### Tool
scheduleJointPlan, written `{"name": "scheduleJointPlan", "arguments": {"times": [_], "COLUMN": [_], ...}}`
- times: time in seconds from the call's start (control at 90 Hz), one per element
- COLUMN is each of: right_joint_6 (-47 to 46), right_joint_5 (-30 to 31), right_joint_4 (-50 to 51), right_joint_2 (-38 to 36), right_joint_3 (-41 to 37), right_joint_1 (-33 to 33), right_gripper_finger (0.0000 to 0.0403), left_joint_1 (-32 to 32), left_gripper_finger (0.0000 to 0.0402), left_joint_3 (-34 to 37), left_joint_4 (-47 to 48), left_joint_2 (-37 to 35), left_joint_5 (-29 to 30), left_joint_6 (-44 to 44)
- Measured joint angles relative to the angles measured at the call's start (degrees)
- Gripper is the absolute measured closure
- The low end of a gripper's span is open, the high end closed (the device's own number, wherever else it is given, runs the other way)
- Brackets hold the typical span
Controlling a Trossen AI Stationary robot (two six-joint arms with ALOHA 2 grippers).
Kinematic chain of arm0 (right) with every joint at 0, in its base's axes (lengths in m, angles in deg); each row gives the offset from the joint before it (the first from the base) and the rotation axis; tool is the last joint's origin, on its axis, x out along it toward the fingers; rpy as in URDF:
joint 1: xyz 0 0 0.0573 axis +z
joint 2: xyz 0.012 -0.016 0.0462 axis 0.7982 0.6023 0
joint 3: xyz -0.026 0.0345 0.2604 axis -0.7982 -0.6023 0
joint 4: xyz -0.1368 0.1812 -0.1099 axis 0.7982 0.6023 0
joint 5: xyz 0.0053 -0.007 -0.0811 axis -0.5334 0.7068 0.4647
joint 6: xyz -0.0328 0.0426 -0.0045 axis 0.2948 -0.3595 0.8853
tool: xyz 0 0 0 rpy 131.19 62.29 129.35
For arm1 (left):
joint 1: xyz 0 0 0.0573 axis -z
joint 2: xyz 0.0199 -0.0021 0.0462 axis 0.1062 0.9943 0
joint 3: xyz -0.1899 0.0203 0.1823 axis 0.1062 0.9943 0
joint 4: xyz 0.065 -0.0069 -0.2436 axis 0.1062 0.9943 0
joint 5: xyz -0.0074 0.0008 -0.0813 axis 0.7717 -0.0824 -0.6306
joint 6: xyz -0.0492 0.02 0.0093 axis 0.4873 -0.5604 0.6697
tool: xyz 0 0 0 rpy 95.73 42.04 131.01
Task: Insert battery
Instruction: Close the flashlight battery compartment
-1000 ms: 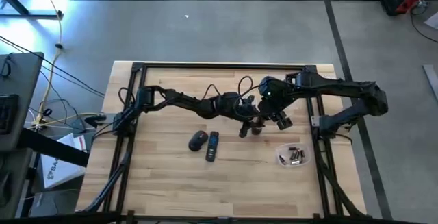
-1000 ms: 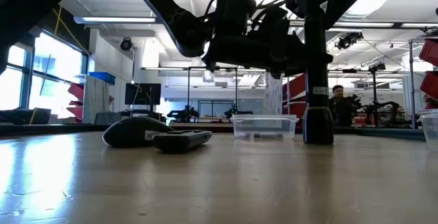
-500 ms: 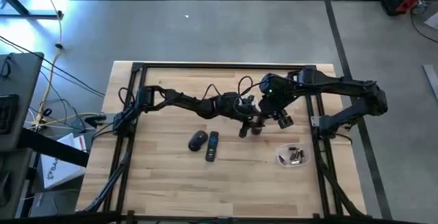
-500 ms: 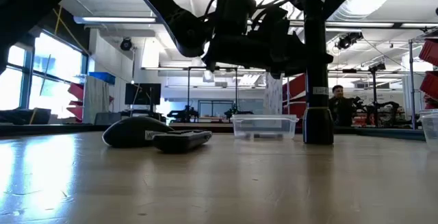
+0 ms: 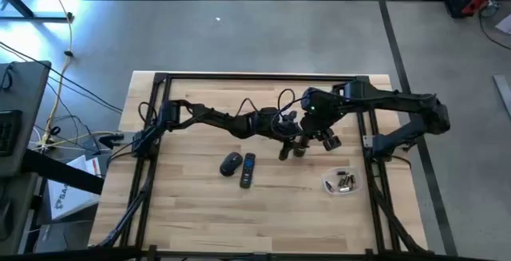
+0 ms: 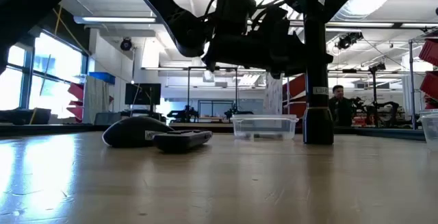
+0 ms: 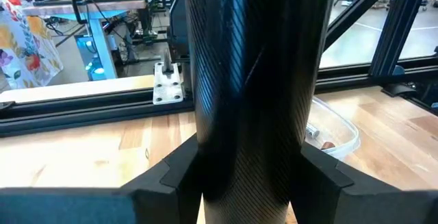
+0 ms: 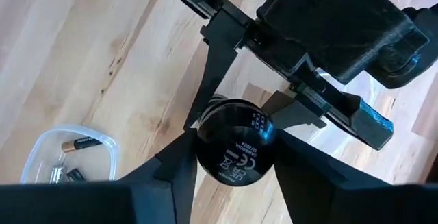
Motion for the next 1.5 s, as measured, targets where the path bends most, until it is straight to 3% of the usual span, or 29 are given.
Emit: {"name": "scheduleJointPlan", "arguments": {"times": [0.711, 1.5], "right_joint_6": [-5.13, -10.12], "right_joint_5": [2.4, 3.12], "right_joint_4": [1.68, 16.65], "right_joint_2": [0.02, 9.09], "right_joint_3": [0.46, 13.33], "right_joint_1": [0.04, 3.33], "right_gripper_finger": [0.0261, 0.0263], "left_joint_1": [-0.02, 0.92], "left_gripper_finger": [0.0255, 0.0255], "left_joint_3": [-0.07, -3.63], "left_joint_4": [-0.24, 3.95], "left_joint_2": [0.0, 0.13], "left_joint_5": [0.32, -0.12], "left_joint_6": [2.32, 1.32]}}
